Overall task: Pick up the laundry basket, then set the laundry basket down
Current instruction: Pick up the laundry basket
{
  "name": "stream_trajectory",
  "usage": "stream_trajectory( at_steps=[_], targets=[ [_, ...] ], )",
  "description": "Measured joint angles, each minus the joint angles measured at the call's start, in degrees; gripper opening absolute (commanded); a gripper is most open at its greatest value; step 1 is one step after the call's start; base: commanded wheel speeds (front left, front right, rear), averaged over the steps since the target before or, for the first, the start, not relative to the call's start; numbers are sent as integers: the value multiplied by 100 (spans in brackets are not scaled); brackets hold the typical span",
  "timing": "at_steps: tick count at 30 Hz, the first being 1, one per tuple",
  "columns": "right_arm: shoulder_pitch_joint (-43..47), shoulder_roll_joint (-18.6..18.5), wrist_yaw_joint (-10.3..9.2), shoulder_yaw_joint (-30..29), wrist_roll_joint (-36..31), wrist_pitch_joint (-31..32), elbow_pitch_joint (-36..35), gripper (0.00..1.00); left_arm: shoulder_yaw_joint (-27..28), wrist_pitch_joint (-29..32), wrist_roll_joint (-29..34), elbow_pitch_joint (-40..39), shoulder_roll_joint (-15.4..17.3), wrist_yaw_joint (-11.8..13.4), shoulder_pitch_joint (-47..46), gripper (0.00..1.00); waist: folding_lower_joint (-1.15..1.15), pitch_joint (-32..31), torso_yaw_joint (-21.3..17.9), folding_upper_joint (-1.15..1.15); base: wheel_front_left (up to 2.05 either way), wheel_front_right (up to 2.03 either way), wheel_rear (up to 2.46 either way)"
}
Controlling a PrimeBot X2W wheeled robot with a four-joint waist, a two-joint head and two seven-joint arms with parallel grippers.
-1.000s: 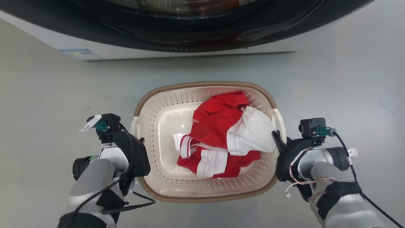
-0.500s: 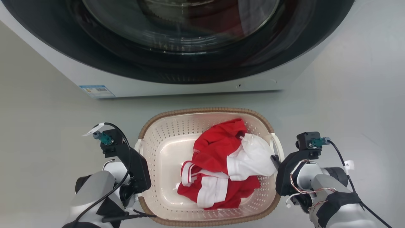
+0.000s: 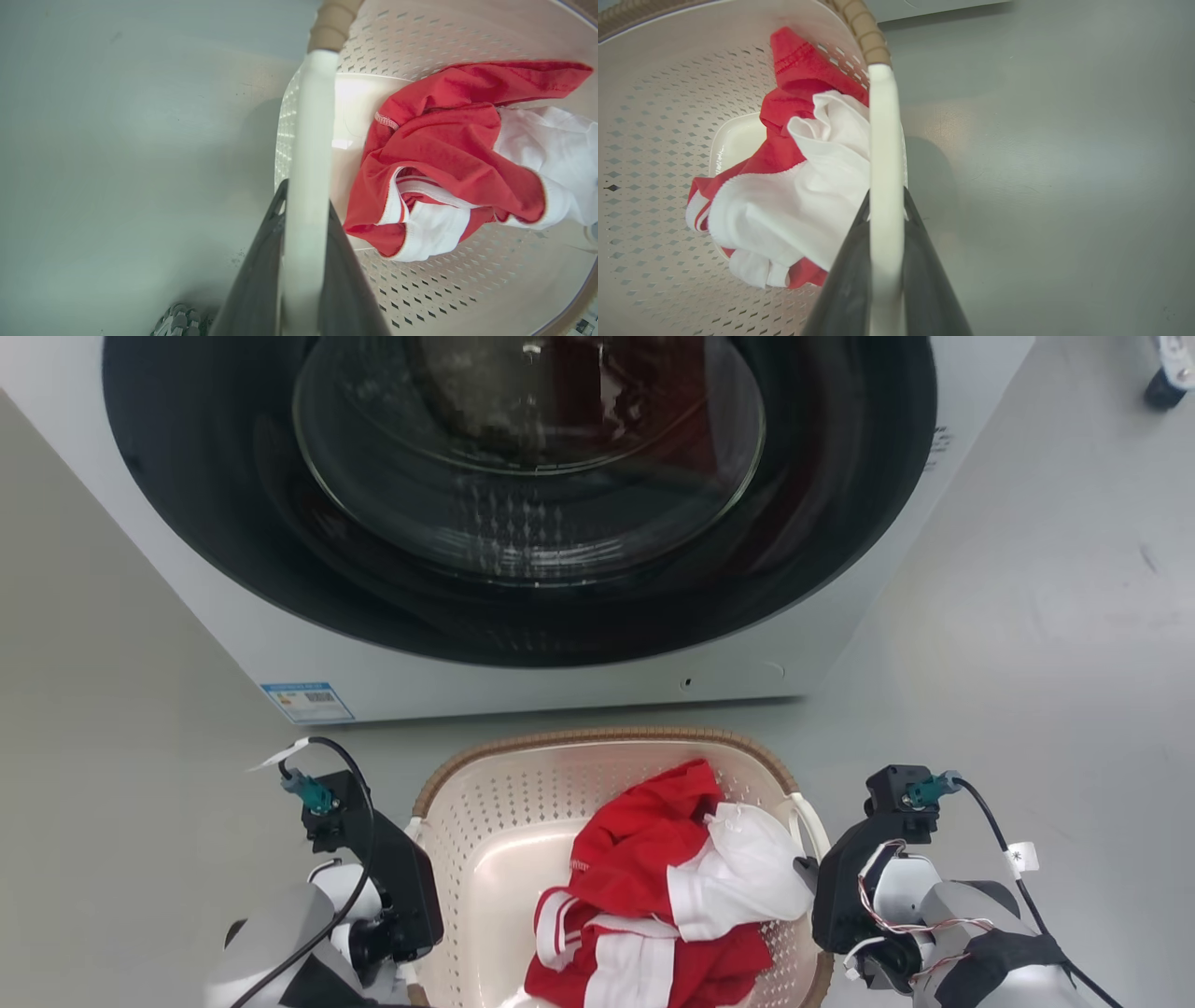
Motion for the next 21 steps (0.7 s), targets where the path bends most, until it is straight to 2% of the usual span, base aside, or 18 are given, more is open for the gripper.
stream_trajectory(
  at_steps=[21],
  targets=[
    [380,-3,-1,265,589,706,84,0,-140,633,-291,13,37,2,532,0,0,-1175,-81,0,0,0,0]
  ],
)
